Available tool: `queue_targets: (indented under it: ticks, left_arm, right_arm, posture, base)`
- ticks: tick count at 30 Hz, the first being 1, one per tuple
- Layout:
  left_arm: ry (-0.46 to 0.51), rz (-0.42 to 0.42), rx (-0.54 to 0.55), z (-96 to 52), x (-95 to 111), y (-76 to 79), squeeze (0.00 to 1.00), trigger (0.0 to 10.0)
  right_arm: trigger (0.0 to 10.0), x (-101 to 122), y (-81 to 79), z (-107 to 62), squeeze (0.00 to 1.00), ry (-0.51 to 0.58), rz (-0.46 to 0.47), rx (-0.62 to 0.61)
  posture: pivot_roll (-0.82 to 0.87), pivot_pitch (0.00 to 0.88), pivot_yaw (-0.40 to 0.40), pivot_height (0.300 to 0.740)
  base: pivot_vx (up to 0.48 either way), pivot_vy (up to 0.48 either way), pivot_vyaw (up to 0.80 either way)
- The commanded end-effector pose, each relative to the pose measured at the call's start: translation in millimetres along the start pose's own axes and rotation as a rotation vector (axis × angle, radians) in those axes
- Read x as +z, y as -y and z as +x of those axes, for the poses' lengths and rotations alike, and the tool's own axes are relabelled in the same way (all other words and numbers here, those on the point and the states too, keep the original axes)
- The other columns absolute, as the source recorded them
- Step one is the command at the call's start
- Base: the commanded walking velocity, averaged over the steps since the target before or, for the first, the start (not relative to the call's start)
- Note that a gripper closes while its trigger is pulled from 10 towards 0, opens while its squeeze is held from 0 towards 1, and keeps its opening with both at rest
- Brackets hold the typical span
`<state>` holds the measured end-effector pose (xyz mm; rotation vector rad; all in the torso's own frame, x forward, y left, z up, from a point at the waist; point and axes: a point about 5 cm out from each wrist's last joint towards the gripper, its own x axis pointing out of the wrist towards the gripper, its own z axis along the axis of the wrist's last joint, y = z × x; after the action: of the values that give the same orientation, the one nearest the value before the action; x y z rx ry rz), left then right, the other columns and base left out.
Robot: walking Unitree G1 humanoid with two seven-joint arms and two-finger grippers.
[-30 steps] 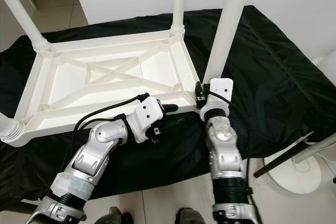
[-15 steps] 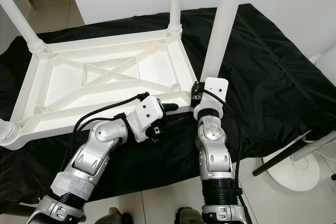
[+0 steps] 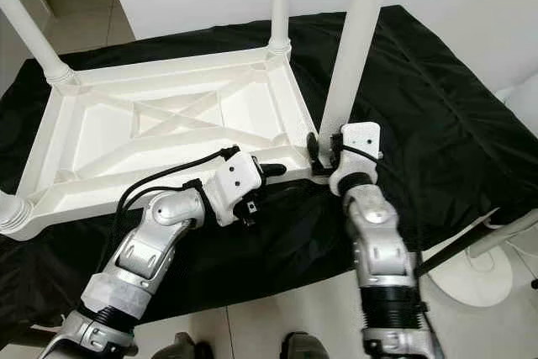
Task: Building children table
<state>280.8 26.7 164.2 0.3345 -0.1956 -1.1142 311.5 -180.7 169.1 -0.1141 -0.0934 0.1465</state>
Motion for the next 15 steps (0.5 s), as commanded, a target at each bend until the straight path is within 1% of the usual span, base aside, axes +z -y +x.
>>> queue_targets:
  ticks: [1, 2, 3, 4, 6, 8, 10, 11, 12, 13, 15]
  left_arm:
    - [-0.001, 0.005, 0.065, -0.9, 0, -3.8, 0.0, 10.0]
    - [-0.001, 0.005, 0.065, -0.9, 0, -3.8, 0.0, 10.0]
    - [0.0, 0.004, 0.064, -1.1, 0, -4.0, 0.0, 10.0]
    - [0.0, 0.004, 0.064, -1.1, 0, -4.0, 0.0, 10.0]
    - [0.002, 0.005, 0.06, -0.7, 1, -4.6, 0.0, 10.0]
    - [0.002, 0.005, 0.06, -0.7, 1, -4.6, 0.0, 10.0]
    - [0.005, 0.015, 0.053, 1.3, 2, -4.7, 0.0, 10.0]
    - [0.005, 0.015, 0.053, 1.3, 2, -4.7, 0.0, 10.0]
    - [0.007, 0.018, 0.051, 2.1, 3, -4.7, 0.0, 10.0]
    - [0.007, 0.018, 0.051, 2.1, 3, -4.7, 0.0, 10.0]
    - [0.007, 0.034, 0.045, 3.1, 4, -4.0, 0.0, 10.0]
  right_arm:
    - [10.0, -1, 1.0, 2.4, 0.0, -0.004, -0.024, 0.086]
    - [10.0, -1, 1.0, 2.4, 0.0, -0.004, -0.024, 0.086]
    - [10.0, 0, 1.2, 3.5, 0.0, 0.003, -0.05, 0.158]
    - [10.0, 0, 1.2, 3.5, 0.0, 0.003, -0.05, 0.158]
    - [10.0, 3, 2.9, 5.2, 0.0, 0.016, -0.072, 0.266]
    - [10.0, 3, 2.9, 5.2, 0.0, 0.016, -0.072, 0.266]
    - [10.0, 2, 10.5, 7.6, 0.0, -0.004, -0.114, 0.382]
    - [10.0, 2, 10.5, 7.6, 0.0, -0.004, -0.114, 0.382]
    - [10.0, 1, 13.6, 8.5, 0.0, -0.015, -0.131, 0.421]
    - [10.0, 1, 13.6, 8.5, 0.0, -0.015, -0.131, 0.421]
    - [10.0, -2, 18.1, 10.2, 0.0, -0.037, -0.143, 0.462]
  posture:
    - [-0.16, 0.089, 0.078, 0.74]
    - [-0.16, 0.089, 0.078, 0.74]
    - [-0.16, 0.09, 0.084, 0.74]
    - [-0.16, 0.09, 0.084, 0.74]
    - [-0.16, 0.089, 0.088, 0.74]
    - [-0.16, 0.089, 0.088, 0.74]
    - [-0.15, 0.071, 0.095, 0.74]
    - [-0.15, 0.071, 0.095, 0.74]
    - [-0.15, 0.071, 0.095, 0.74]
    - [-0.15, 0.071, 0.095, 0.74]
    - [-0.13, 0.062, 0.086, 0.74]
  base:
    - [0.0, 0.0, 0.0]
    - [0.0, 0.0, 0.0]
    - [0.0, 0.0, 0.0]
    - [0.0, 0.0, 0.0]
    - [0.0, 0.0, 0.0]
    - [0.0, 0.0, 0.0]
    - [0.0, 0.0, 0.0]
    - [0.0, 0.0, 0.0]
    - [0.0, 0.0, 0.0]
    - [0.0, 0.0, 0.0]
    - [0.0, 0.0, 0.0]
